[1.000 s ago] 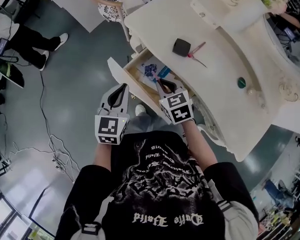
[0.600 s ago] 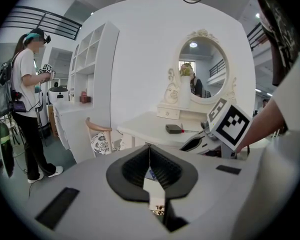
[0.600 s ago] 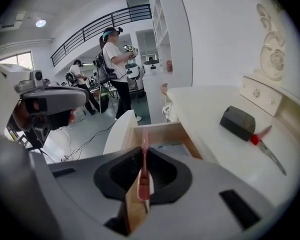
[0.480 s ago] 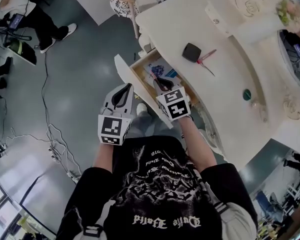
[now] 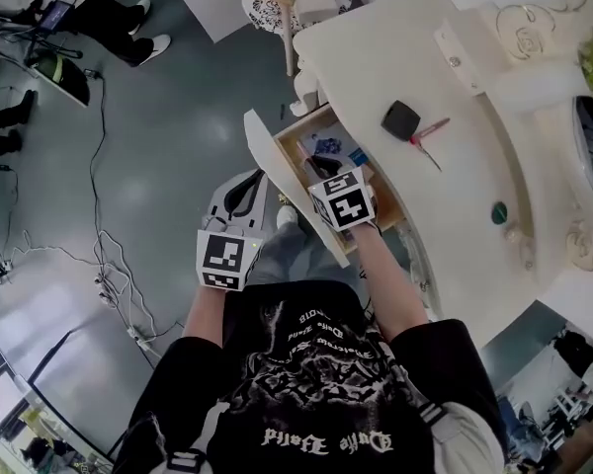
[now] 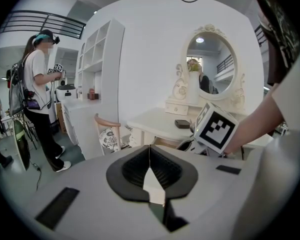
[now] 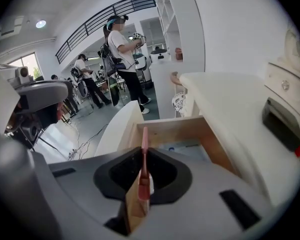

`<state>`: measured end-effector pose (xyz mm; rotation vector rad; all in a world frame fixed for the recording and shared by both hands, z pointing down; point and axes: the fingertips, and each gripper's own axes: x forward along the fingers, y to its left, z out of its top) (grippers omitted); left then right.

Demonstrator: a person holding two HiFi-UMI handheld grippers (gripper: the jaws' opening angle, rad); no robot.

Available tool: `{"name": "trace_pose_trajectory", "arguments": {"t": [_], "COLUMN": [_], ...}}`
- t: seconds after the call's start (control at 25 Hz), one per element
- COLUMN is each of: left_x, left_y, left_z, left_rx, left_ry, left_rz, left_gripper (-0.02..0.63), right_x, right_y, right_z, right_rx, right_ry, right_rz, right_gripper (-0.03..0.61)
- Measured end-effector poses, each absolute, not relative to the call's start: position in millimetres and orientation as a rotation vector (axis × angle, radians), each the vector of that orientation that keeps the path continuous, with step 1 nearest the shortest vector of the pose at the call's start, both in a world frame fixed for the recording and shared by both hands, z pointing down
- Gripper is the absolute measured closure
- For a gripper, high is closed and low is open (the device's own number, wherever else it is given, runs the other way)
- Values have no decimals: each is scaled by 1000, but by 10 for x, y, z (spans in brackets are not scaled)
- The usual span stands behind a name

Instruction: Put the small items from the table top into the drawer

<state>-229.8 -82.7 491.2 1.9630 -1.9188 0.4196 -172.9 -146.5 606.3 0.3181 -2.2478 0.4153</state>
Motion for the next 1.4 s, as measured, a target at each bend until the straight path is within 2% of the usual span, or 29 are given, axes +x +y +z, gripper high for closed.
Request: {"name": "trace_pose_trajectory", "arguments": {"t": [1.4], "left_x": [-2608], "left_y": [-767], "left_z": [5190], "left_rx": [1817], "left_ry": [-1928], "left_rz": [471], "left_gripper": [598], "right_x": [-1987], "right_y": [-1519], "right_z": [6822], "right_rx": [238], "right_ry": [-2088], "right_rz": [587], "right_gripper": [528]}}
